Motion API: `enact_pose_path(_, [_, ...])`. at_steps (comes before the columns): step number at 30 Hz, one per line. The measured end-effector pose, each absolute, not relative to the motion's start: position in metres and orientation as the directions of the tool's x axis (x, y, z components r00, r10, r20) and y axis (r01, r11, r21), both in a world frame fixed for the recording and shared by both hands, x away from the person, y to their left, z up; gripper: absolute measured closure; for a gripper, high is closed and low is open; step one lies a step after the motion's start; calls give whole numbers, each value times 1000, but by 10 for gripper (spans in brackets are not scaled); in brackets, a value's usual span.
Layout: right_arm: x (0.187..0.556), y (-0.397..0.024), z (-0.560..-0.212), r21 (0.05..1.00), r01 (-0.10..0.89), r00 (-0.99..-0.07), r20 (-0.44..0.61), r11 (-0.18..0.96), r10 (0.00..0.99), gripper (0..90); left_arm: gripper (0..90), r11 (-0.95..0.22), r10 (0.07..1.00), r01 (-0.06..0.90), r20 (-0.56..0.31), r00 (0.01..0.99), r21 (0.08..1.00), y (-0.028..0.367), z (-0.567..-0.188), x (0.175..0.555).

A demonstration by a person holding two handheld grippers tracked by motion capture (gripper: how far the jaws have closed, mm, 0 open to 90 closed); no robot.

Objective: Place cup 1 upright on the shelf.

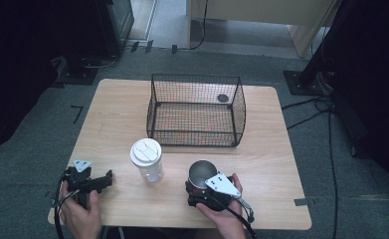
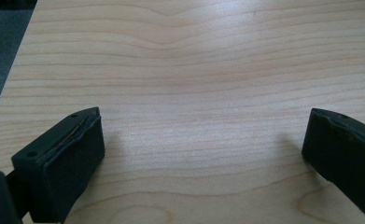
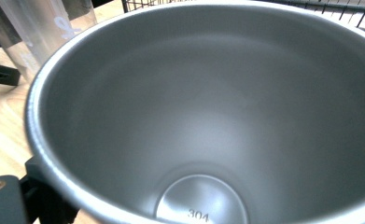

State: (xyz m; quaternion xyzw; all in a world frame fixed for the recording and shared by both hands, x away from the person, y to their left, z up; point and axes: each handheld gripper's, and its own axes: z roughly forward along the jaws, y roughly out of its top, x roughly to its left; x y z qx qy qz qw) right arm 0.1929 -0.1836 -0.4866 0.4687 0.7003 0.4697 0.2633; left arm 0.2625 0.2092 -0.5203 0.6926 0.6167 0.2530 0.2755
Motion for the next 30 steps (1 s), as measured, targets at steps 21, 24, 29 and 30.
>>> enact_pose_path(21, [194,-181,-486,901,408,-438,48,151,898,75,0,-88,994,715,11,112,693,209,-520,262])
enact_pose_path(24, [194,-181,-485,901,407,-437,45,153,898,76,0,-88,994,715,11,112,694,209,-520,263])
enact_pose_path(29, [195,-182,-483,901,412,-442,64,139,895,77,0,-88,994,715,11,112,694,209,-520,263])
enact_pose_path(30, [195,-183,-481,900,415,-442,69,135,894,77,0,-88,994,715,11,111,694,209,-520,263])
